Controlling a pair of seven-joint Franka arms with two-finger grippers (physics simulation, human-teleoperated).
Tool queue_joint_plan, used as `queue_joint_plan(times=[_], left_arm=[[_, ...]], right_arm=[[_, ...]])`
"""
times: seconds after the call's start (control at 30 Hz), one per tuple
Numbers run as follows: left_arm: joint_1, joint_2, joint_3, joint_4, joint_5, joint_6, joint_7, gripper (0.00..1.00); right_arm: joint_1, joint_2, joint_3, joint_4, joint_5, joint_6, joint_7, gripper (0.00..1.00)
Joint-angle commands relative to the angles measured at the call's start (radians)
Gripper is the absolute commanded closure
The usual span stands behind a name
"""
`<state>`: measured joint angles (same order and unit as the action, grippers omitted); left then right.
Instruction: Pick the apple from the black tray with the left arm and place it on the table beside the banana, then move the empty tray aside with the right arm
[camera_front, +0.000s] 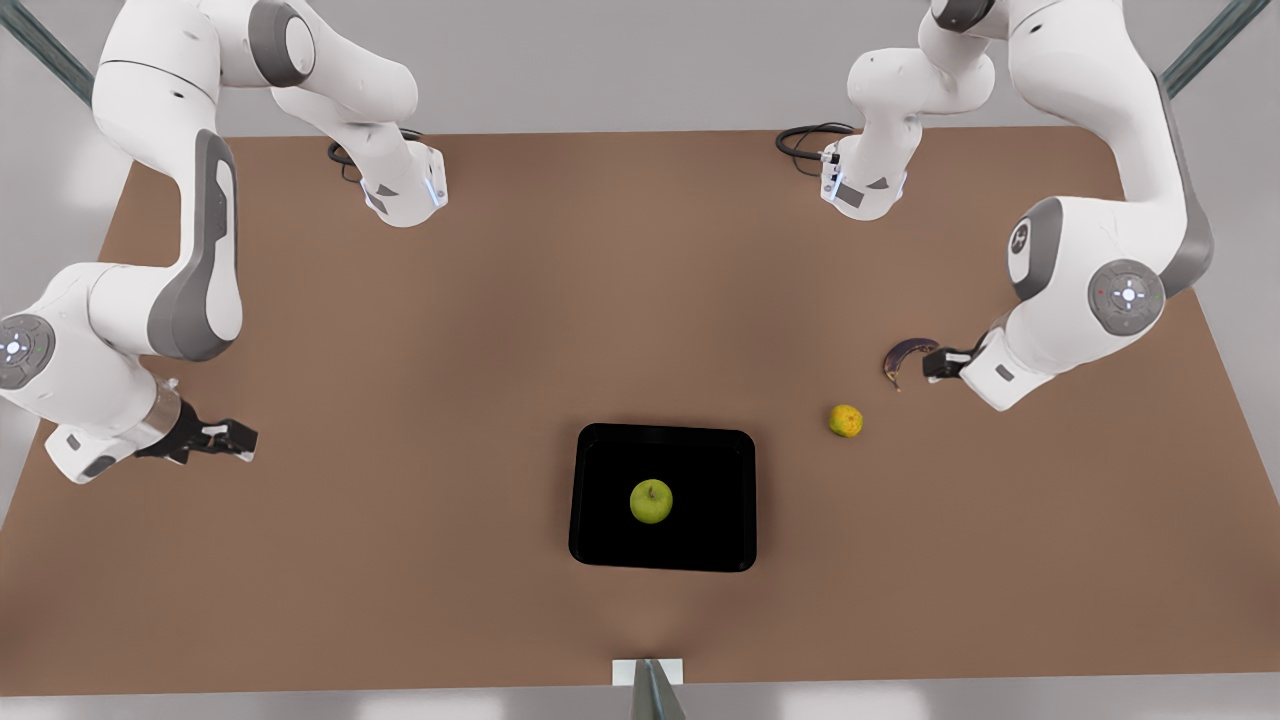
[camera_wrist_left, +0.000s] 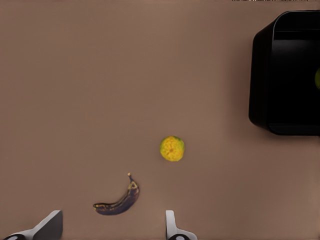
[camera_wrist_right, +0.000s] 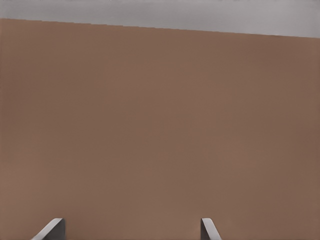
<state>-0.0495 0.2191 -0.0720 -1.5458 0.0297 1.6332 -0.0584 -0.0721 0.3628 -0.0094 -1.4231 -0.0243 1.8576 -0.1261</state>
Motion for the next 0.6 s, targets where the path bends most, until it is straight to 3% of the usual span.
queue_joint_plan(times=[0.0, 0.1, 0.13, 0.23, 0.3, 0.37, 0.43, 0.57], left_arm=[[0.0, 0.0, 0.0, 0.0, -0.005, 0.027, -0.032, 0.0], [-0.059, 0.029, -0.005, 0.075, -0.017, 0.022, -0.029, 0.0], [-0.173, 0.098, -0.011, 0.138, -0.011, 0.02, -0.171, 0.0], [-0.331, 0.183, -0.015, 0.148, -0.129, 0.189, -0.388, 0.0], [-0.427, 0.233, -0.029, 0.181, -0.034, 0.223, -0.52, 0.0], [-0.53, 0.307, -0.029, 0.219, 0.059, 0.244, -0.719, 0.0], [-0.609, 0.534, -0.025, 0.431, 0.101, 0.258, -0.929, 0.0], [-0.688, 0.628, -0.025, 0.44, 0.131, 0.352, -1.123, 0.0]], right_arm=[[0.0, -0.001, 0.0, 0.001, 0.001, 0.051, -0.081, 0.0], [0.002, -0.001, 0.002, 0.001, 0.0, 0.051, -0.081, 0.0], [0.003, 0.007, 0.002, 0.0, 0.0, 0.051, -0.083, 0.0], [-0.003, 0.191, -0.001, 0.026, 0.0, 0.147, -0.089, 0.0], [-0.002, 0.164, -0.004, 0.056, 0.003, 0.111, -0.089, 0.0], [0.0, 0.099, -0.003, 0.102, -0.002, -0.049, -0.089, 0.0], [-0.005, 0.099, -0.009, 0.131, -0.002, -0.101, -0.09, 0.0], [0.0, 0.1, 0.0, 0.135, -0.002, -0.1, -0.089, 0.0]])
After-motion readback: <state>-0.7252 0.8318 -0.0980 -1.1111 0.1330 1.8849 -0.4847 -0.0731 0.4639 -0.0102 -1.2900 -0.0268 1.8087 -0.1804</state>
